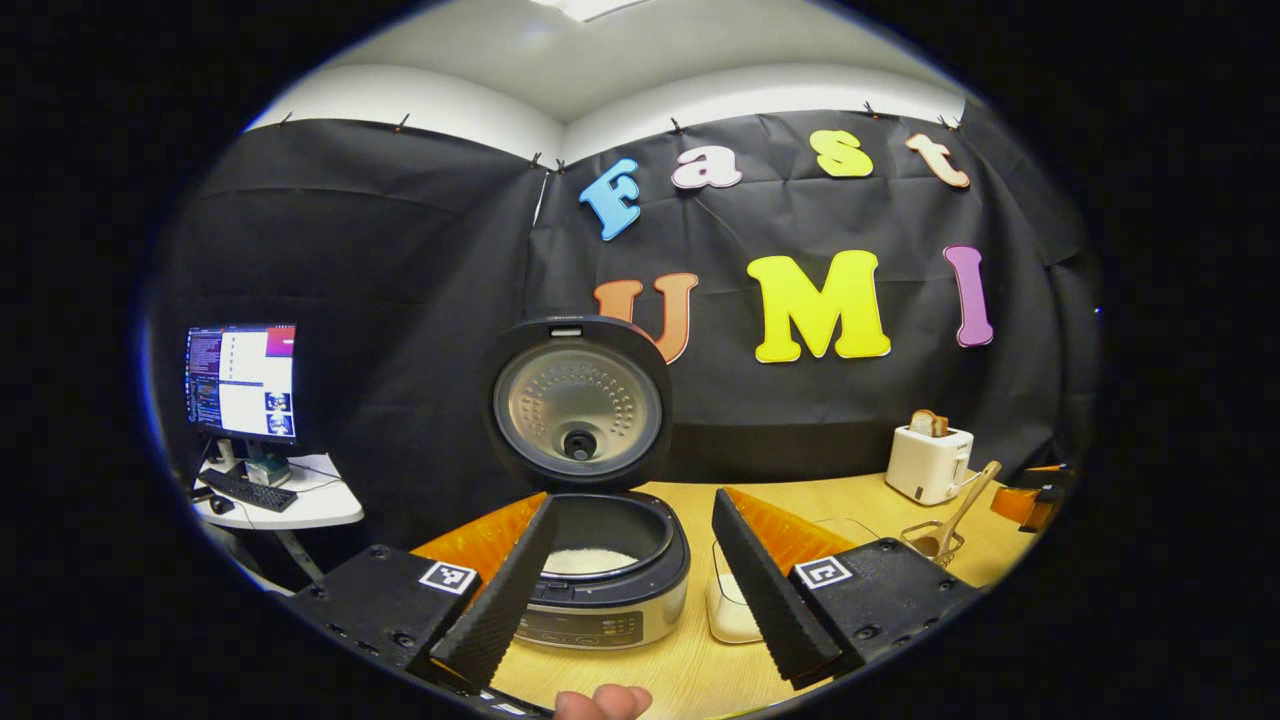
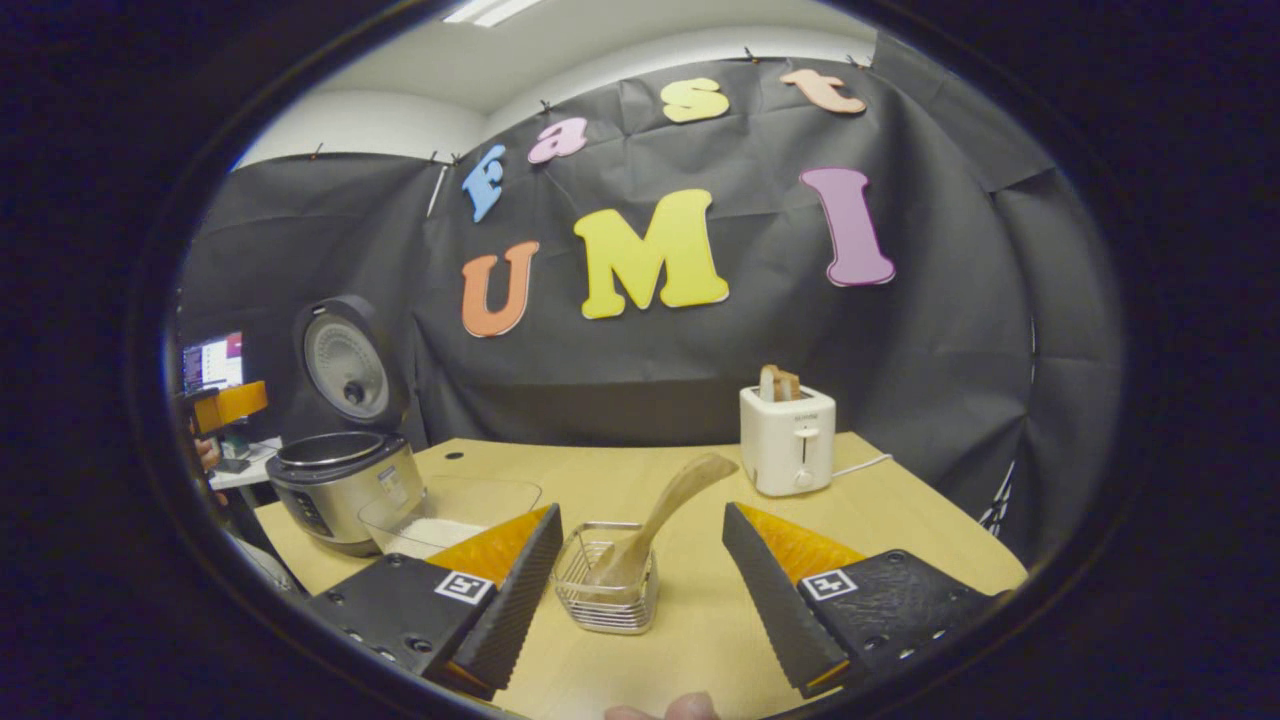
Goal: Close the left gripper, press the button to open the rice cooker; take a wooden spoon from the chopstick holder with the right hand, scoop a spoonful of rice and pour it into the rice cooker, then put the wooden spoon back into the chopstick holder.
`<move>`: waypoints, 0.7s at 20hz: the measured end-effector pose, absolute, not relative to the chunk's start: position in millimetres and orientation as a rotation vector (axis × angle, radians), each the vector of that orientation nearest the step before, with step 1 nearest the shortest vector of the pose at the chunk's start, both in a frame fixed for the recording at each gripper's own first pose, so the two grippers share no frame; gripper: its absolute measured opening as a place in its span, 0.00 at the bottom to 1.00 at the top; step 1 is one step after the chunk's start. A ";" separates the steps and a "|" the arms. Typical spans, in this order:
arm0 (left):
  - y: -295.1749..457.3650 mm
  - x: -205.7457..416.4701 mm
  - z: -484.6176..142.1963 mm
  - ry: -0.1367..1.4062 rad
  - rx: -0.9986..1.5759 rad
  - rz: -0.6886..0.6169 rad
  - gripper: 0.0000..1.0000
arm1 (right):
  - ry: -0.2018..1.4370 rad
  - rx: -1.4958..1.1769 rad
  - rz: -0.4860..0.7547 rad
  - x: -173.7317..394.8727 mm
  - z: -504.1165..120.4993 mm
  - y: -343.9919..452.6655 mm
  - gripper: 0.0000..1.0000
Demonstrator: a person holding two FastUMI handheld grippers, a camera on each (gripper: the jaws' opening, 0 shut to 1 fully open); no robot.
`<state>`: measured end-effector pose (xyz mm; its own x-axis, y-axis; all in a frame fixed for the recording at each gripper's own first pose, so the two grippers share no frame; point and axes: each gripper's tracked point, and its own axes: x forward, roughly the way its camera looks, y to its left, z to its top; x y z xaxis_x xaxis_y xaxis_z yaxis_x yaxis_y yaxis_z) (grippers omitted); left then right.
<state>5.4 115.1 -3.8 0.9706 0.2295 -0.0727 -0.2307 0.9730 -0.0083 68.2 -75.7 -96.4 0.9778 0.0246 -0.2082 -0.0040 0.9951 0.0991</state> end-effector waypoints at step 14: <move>120.4 -10.3 -1.7 0.013 0.054 0.214 0.99 | 0.331 0.263 -0.065 150.7 -144.0 -84.5 0.88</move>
<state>-10.3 120.4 -1.7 0.9771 0.2126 -0.0071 -0.2119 0.9758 0.0547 150.7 -84.5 -144.0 0.9441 -0.0206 -0.3290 0.1062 0.9639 0.2443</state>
